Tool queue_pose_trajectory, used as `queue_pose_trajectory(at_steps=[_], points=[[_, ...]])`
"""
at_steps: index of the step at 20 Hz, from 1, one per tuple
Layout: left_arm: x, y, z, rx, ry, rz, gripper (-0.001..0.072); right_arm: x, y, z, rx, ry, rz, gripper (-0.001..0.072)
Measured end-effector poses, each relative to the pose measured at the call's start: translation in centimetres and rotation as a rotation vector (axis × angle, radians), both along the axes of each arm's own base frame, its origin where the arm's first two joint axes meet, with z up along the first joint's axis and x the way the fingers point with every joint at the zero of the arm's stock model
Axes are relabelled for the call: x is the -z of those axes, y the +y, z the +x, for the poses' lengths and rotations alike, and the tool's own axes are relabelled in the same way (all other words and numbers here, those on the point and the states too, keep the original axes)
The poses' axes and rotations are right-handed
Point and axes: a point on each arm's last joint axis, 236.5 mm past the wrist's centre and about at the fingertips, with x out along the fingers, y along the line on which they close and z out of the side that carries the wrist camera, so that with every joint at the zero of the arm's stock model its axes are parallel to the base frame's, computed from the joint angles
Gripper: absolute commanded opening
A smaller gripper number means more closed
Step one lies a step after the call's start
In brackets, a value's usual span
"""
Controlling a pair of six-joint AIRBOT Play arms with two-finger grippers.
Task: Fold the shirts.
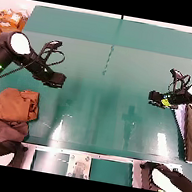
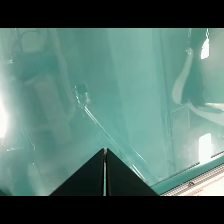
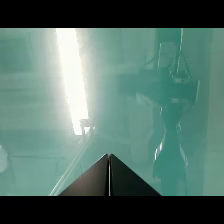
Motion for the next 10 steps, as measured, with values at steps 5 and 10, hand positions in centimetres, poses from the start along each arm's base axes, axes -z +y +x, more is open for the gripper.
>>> queue_pose_trajectory(at_steps=[5,10], points=[[0.3,1.0,0.4,-0.002,-0.02,0.044,0.0284,0.0,0.0,0.0,0.0,-0.001,0.0,0.0014],[2.3,9.2,1.5,-0.071,-0.048,0.38,0.072,0.0,0.0,0.0,0.0,0.0,0.0,0.0014]])
